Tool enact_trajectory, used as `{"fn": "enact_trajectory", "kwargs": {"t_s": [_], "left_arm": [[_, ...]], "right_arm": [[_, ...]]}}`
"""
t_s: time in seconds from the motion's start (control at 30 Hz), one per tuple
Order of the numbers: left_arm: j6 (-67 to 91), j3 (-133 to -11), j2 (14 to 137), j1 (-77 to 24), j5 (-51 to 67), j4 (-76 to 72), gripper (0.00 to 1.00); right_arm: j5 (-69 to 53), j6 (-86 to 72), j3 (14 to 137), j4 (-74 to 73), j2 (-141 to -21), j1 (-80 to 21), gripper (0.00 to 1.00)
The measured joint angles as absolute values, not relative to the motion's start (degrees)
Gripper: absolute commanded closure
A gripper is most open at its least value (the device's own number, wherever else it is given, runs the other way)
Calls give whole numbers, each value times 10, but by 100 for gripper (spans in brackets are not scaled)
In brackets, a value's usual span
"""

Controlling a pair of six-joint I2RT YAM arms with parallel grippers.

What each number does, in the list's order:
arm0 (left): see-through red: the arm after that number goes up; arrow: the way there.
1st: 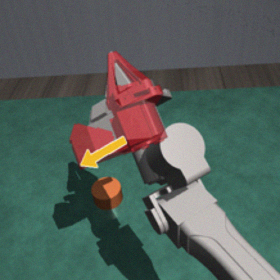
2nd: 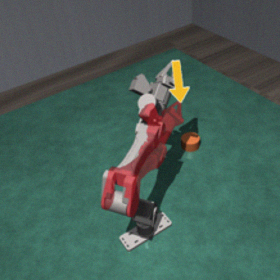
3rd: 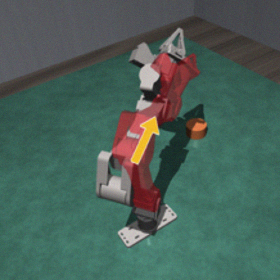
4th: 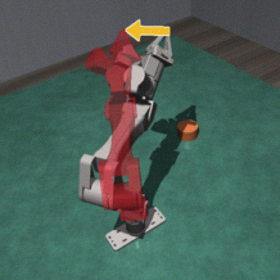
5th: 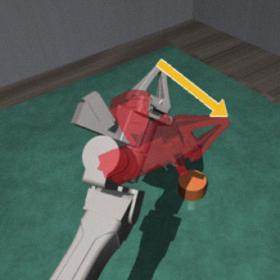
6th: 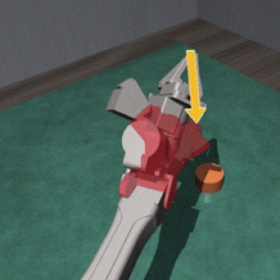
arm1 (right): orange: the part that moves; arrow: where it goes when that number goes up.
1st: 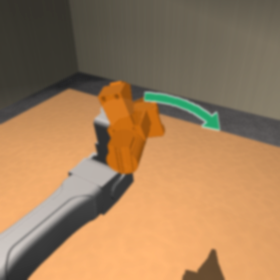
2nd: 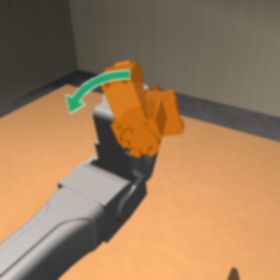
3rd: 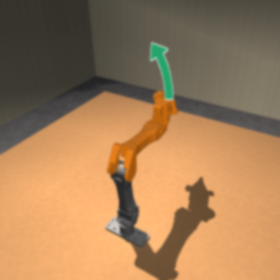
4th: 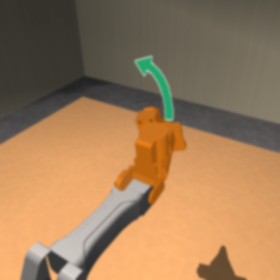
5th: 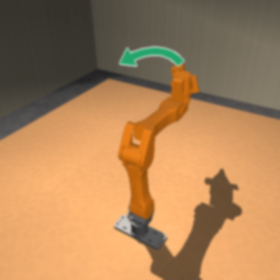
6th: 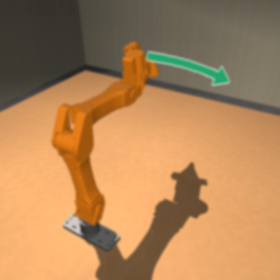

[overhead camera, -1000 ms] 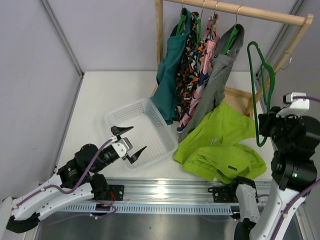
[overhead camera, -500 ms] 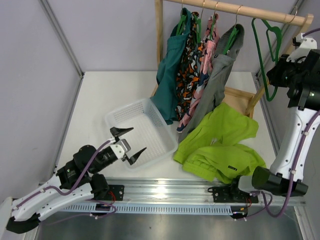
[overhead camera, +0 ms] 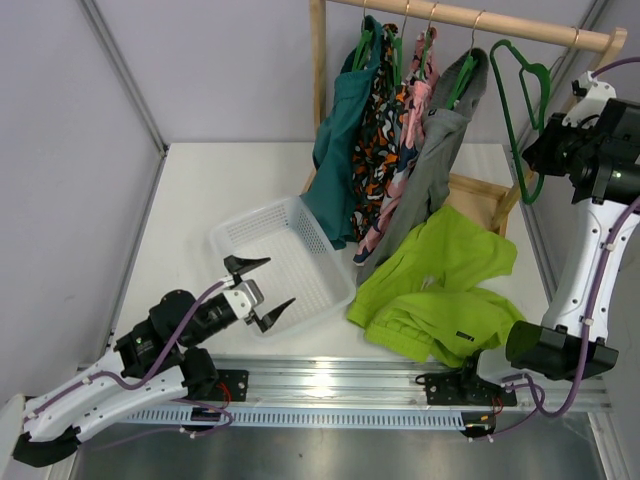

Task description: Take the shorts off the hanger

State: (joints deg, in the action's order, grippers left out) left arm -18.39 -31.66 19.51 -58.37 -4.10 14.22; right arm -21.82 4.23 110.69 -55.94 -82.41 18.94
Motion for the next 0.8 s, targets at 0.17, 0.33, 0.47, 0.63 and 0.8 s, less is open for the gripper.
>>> {"fn": "enact_trajectory", "kwargs": {"t_s": [0.17, 0.33, 0.47, 0.63, 0.8], "left_arm": [[-182, -316, 196, -584, -32, 142, 1], [-178, -312, 199, -584, -7, 137, 1], [-159, -297, 199, -584, 3, 116, 1], [-123, -286, 203, -584, 29, 93, 1], [-74, -315, 289, -584, 61, 74, 1]], "right_arm": [[-221, 57, 1045, -548, -779, 190, 19], [-215, 88, 986, -536, -690, 191, 0], [-209, 110, 920, -522, -580, 192, 0], [-209, 150, 803, -521, -465, 192, 1], [-238, 202, 669, -537, -395, 192, 1]]}}
